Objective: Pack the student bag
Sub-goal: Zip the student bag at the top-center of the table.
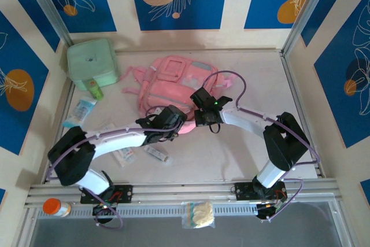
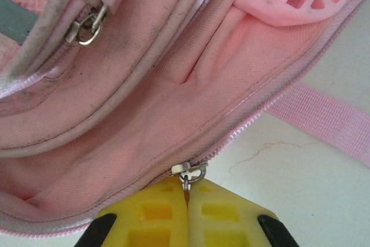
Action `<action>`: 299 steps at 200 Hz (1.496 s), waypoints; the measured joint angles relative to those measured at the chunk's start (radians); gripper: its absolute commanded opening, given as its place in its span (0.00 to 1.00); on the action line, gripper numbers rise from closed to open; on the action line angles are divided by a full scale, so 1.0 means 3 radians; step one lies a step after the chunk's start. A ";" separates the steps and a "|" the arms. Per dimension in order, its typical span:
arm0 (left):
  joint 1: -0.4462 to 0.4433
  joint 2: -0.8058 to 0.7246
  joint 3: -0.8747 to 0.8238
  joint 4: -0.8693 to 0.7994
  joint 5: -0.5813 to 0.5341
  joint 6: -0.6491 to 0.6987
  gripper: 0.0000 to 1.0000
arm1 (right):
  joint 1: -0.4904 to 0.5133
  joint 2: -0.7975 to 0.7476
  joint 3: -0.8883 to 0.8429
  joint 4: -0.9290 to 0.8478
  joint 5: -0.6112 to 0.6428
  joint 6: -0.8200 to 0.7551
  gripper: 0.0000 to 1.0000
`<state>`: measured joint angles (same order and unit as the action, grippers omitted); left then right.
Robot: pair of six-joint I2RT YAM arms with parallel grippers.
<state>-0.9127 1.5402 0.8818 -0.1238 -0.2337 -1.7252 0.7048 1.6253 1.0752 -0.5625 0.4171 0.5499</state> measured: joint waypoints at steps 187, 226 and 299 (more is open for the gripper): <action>0.0683 -0.0482 -0.0498 -0.0697 -0.0388 0.0284 0.00 | -0.0039 -0.0065 -0.0014 0.0081 -0.0168 -0.0061 0.00; 0.0872 -0.0566 -0.0492 -0.0743 -0.0295 0.0885 0.21 | 0.0106 -0.0037 0.0055 -0.0001 -0.0224 -0.0047 0.17; 0.0947 -0.1188 -0.0445 -0.0740 -0.0045 0.1857 0.39 | -0.0320 -0.0263 0.0446 -0.0473 -0.0876 0.0350 0.55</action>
<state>-0.6285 1.1839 0.7483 -0.3458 -0.2470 -1.1683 0.6086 1.5463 1.2091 -0.7044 0.1543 0.6548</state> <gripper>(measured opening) 0.381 0.522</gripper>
